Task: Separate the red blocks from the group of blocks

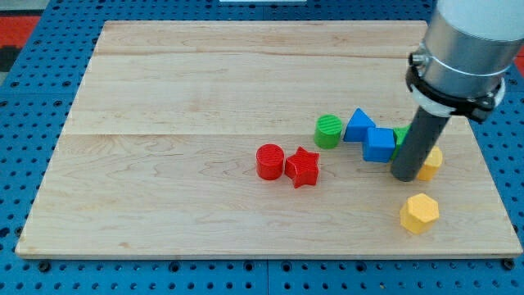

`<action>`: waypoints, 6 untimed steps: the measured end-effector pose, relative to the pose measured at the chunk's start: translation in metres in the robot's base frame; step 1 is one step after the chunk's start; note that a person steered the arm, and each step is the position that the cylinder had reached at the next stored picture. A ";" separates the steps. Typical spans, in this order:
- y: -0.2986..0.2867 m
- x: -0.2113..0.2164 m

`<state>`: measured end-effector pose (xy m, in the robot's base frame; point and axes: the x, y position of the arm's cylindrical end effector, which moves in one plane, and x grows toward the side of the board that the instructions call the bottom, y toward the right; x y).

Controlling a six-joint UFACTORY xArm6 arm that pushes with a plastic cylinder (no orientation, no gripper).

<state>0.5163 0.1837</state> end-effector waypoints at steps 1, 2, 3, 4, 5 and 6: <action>-0.038 -0.016; -0.068 -0.021; -0.082 -0.021; -0.105 -0.033; -0.152 -0.069; -0.158 -0.115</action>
